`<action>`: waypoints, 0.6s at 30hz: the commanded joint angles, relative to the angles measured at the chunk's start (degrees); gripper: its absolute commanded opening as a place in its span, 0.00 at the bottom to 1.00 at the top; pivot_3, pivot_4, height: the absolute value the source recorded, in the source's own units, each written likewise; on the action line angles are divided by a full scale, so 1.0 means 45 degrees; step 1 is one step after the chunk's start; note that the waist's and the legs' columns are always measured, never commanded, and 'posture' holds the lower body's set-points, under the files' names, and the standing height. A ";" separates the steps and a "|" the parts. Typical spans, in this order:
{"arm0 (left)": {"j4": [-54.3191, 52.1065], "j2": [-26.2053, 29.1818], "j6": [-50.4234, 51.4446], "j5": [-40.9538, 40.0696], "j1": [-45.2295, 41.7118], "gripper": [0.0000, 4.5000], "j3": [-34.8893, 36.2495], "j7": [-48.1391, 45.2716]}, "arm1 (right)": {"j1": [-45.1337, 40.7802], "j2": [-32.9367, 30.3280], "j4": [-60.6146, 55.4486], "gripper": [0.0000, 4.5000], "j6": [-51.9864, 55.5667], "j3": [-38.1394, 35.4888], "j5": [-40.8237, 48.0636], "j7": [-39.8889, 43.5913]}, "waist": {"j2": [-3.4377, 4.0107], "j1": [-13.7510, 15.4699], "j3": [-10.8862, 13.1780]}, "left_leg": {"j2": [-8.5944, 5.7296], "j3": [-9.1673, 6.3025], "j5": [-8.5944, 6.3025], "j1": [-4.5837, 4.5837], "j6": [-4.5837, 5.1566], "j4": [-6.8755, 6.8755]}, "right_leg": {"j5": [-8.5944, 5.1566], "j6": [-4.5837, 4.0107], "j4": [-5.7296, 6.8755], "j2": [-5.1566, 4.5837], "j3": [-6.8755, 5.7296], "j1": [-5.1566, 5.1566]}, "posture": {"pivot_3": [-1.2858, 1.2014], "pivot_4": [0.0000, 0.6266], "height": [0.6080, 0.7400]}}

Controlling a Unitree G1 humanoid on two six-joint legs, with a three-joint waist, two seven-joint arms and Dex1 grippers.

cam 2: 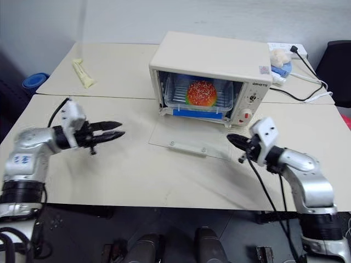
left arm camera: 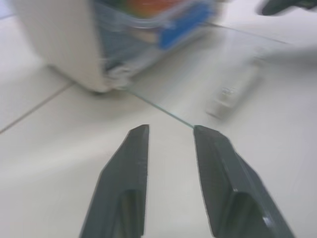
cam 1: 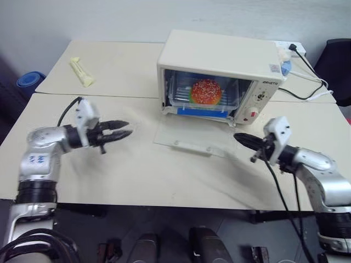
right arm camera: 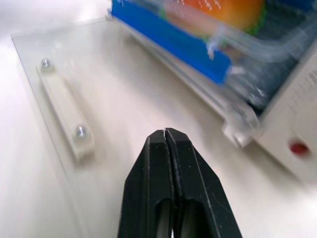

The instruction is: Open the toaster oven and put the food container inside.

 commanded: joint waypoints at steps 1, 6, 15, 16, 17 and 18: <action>-0.0937 0.0482 0.0585 -0.1248 0.0541 0.56 0.0363 -0.1597 | 0.0232 -0.0391 0.2124 0.00 -0.2589 0.0152 -0.0935 0.1175 | 0.0000 -0.0008 0.0000 | 0.0001 0.0001 -0.0008 0.0005 0.0014 0.0000 | 0.0000 0.0000 -0.0004 0.0000 0.0000 0.0006 | 0.52 0.24 1.00; -0.1868 0.0124 0.1333 -0.1881 0.0858 0.91 0.0453 -0.1265 | -0.0564 0.0703 0.4987 0.00 -0.5059 0.0765 -0.1382 0.1843 | 0.0000 -0.0032 0.0000 | 0.0007 0.0002 -0.0020 0.0011 0.0038 0.0002 | 0.0000 0.0000 0.0011 0.0001 0.0003 0.0007 | 0.52 0.24 1.00; -0.2806 -0.1209 0.2764 -0.2865 0.0703 0.99 0.0940 0.0863 | -0.0935 0.2475 0.4740 0.00 -0.5550 0.0206 0.0213 0.2093 | 0.0005 -0.0043 0.0002 | 0.0022 0.0010 0.0002 0.0009 -0.0003 0.0011 | 0.0000 0.0001 0.0040 0.0013 0.0004 -0.0009 | 0.52 0.24 1.00; -0.2929 -0.1264 0.3169 -0.3188 0.0670 0.99 0.1059 0.1044 | -0.0851 0.2569 0.4373 0.00 -0.5290 0.0036 0.0586 0.1974 | 0.0005 -0.0043 0.0002 | 0.0020 0.0009 0.0001 0.0009 -0.0003 0.0011 | 0.0000 0.0001 0.0040 0.0011 0.0004 -0.0009 | 0.52 0.24 1.00; -0.3008 -0.1410 0.3536 -0.3560 0.0573 0.99 0.1260 0.1345 | -0.0792 0.2682 0.4060 0.00 -0.5127 -0.0149 0.0896 0.1791 | 0.0006 -0.0039 0.0002 | 0.0021 0.0008 0.0001 0.0008 -0.0003 0.0011 | 0.0000 0.0001 0.0042 0.0010 0.0005 -0.0009 | 0.52 0.24 1.00; -0.3076 -0.1525 0.4007 -0.3991 0.0440 0.99 0.1475 0.1663 | -0.0769 0.2816 0.3747 0.00 -0.4945 -0.0342 0.1216 0.1593 | 0.0005 -0.0033 0.0003 | 0.0021 0.0007 0.0001 0.0006 -0.0004 0.0010 | 0.0000 0.0001 0.0041 0.0010 0.0005 -0.0010 | 0.52 0.24 1.00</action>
